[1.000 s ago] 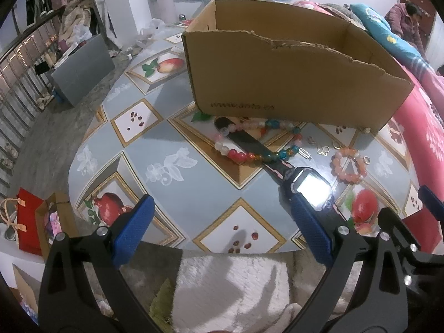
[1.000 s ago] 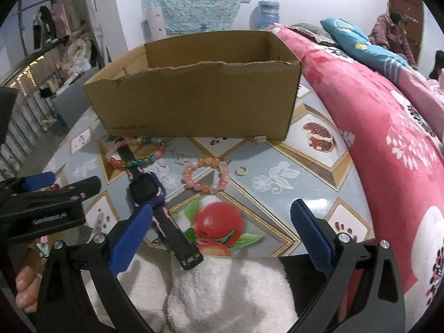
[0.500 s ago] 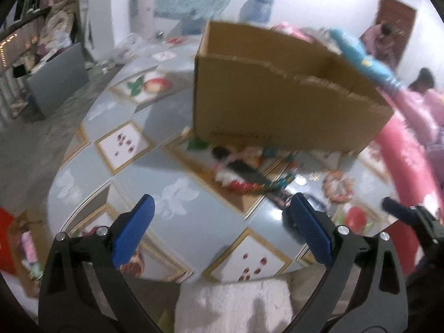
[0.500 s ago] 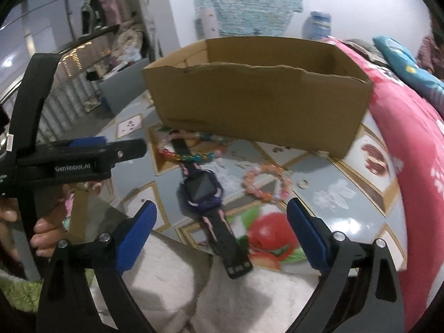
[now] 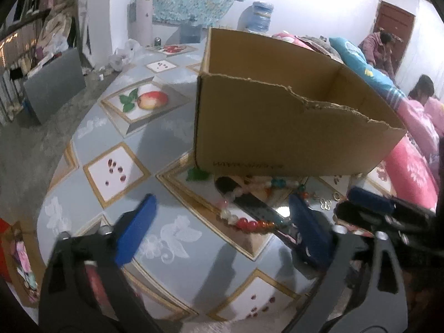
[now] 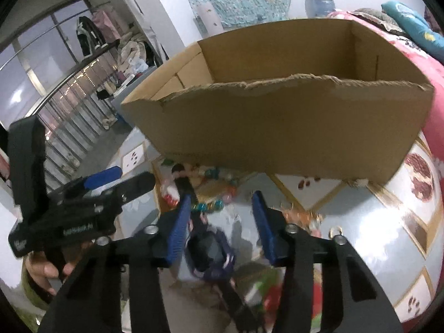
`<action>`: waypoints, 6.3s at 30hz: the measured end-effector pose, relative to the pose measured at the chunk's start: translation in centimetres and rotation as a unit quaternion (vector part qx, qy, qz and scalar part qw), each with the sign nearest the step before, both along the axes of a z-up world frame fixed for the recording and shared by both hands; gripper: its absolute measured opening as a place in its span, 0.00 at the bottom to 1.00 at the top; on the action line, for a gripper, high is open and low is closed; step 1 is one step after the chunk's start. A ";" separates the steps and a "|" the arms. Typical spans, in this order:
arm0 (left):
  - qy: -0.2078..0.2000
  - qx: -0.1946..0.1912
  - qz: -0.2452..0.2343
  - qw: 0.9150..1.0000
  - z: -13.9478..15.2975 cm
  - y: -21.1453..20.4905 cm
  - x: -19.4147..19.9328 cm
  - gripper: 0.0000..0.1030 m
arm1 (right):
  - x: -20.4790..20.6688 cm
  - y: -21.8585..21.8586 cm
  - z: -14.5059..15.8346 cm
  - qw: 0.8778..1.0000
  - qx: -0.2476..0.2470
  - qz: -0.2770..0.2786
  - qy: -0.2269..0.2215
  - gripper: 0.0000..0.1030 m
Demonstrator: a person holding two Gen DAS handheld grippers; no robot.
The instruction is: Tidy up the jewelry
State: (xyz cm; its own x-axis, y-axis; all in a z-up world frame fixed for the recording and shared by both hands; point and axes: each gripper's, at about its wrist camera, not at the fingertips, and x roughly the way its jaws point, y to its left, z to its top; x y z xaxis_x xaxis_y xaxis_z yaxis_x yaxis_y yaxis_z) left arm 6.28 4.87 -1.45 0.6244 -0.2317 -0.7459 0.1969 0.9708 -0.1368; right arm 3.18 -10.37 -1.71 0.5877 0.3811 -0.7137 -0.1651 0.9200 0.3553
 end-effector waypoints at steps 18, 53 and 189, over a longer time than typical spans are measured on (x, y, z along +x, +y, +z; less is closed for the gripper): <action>0.056 0.020 -0.052 0.997 -3.1 -0.8 2.7 0.23 | 5.0 3.6 -2.4 0.994 -0.086 0.053 0.041 0.20; -0.062 -0.090 -0.087 0.990 12.5 -0.6 4.9 0.08 | 7.7 0.2 10.4 0.994 0.034 0.084 -0.062 0.10; 0.093 -0.213 -0.078 0.969 -2.3 1.0 0.0 0.40 | -3.0 5.4 -2.5 0.984 -0.159 0.075 -0.015 0.47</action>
